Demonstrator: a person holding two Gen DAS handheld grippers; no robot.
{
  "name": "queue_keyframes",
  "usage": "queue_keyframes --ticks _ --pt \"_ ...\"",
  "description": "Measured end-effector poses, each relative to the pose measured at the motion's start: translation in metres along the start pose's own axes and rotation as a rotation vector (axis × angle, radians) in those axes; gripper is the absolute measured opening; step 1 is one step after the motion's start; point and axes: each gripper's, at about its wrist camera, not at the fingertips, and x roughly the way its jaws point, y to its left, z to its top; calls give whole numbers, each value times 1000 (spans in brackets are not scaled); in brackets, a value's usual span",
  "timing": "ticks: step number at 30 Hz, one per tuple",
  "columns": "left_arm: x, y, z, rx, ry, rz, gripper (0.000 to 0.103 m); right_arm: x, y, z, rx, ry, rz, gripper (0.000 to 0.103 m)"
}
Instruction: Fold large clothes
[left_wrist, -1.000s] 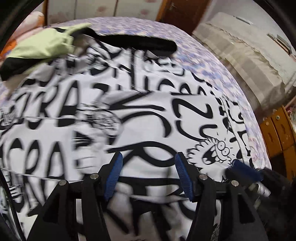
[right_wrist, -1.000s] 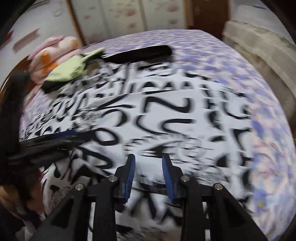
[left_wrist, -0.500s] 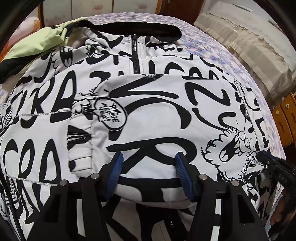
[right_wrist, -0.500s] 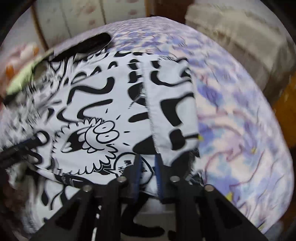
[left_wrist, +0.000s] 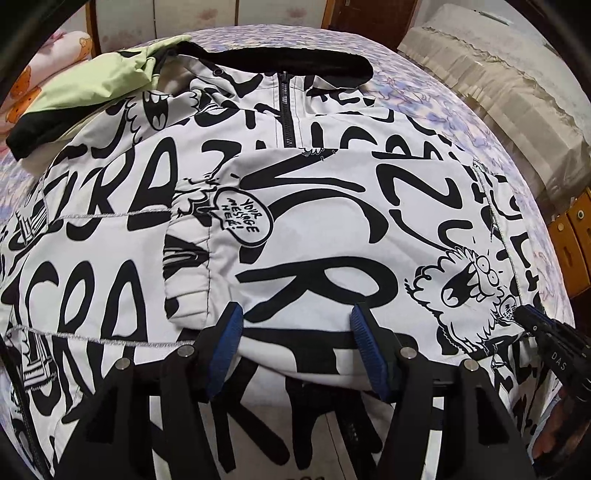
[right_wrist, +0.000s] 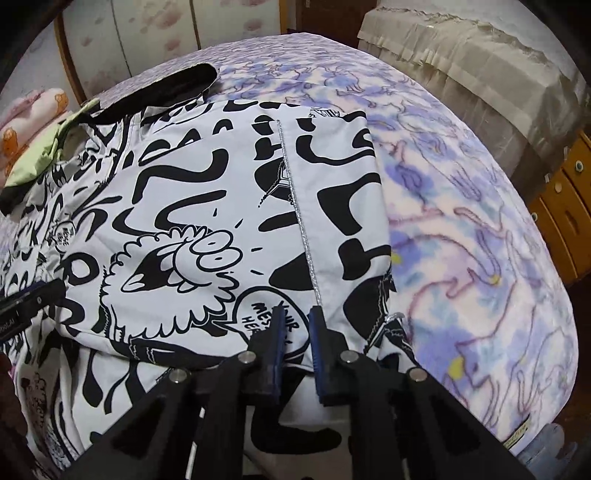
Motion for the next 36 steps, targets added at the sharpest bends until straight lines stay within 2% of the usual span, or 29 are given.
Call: queue_keyframes --ticks 11,14,21,23,27,32,36 --pt "-45 16 -15 -33 -4 23 65 -34 15 0 -13 23 -9 14" --pt "-64 23 -23 -36 -8 40 65 -51 27 3 -57 31 -42 14" --pt "-108 50 -47 -68 -16 59 65 -105 59 -2 -131 4 -27 14" --pt "-122 60 -56 -79 -21 63 65 -117 70 -7 -149 -4 -10 14" --pt "-146 80 -70 -89 -37 75 65 -135 99 -21 -174 -6 45 23" --pt "-180 111 -84 -86 -71 117 65 -145 144 -38 -236 -2 84 23" --pt "-207 162 -93 -157 -78 112 66 -152 181 -45 -286 -2 113 23"
